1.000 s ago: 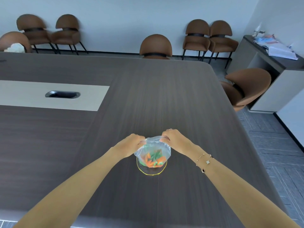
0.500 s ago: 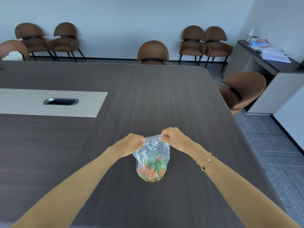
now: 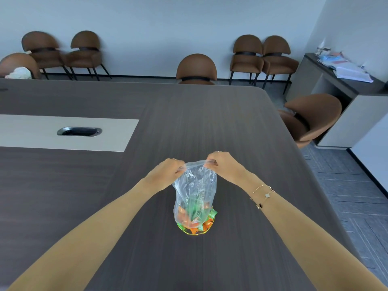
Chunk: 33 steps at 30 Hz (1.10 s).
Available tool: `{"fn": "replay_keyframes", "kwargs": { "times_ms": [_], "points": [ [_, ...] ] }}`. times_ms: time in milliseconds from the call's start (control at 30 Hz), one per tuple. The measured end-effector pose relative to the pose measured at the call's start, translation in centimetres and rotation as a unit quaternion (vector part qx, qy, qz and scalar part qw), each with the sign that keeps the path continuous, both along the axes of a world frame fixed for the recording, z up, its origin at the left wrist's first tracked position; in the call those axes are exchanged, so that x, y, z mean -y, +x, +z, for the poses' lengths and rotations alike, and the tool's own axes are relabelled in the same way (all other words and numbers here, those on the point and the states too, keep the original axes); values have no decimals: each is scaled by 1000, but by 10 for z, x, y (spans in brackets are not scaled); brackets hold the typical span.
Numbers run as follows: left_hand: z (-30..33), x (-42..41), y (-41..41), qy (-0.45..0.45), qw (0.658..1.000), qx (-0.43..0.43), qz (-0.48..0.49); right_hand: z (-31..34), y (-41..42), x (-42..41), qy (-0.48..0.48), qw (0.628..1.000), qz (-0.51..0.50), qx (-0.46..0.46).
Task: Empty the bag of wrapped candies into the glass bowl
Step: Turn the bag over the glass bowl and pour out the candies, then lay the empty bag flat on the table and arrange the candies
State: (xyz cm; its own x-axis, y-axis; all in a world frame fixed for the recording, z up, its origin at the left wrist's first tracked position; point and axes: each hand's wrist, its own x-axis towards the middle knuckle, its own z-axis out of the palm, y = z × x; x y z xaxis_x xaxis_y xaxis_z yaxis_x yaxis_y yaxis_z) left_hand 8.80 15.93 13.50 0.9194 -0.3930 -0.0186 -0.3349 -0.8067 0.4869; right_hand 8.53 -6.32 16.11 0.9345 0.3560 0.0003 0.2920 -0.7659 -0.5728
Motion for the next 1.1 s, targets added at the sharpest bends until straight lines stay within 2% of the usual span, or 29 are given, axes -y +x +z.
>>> {"fn": "replay_keyframes", "kwargs": {
  "times_ms": [300,500,700,767,900,967,1033,1100],
  "points": [
    [23,1,-3,34,997,65,-6,12,5,-3,20,1000,-10,20],
    [47,-17,5,62,990,127,27,31,14,-26,29,996,-2,79],
    [29,-57,8,137,949,283,35,10,19,-66,25,993,8,114],
    [11,-74,3,161,947,277,29,-16,13,-83,10,996,22,90],
    [-49,-111,-13,204,959,197,22,-88,-6,-114,-107,982,77,134],
    [-84,-128,-28,235,958,164,2,-122,-19,-127,-153,974,121,115],
    [-115,-143,-39,258,963,81,-19,-153,-33,-136,-204,964,150,80],
    [-140,-152,-50,266,963,42,-19,-182,-44,-142,-214,961,167,49]
  ]
}}
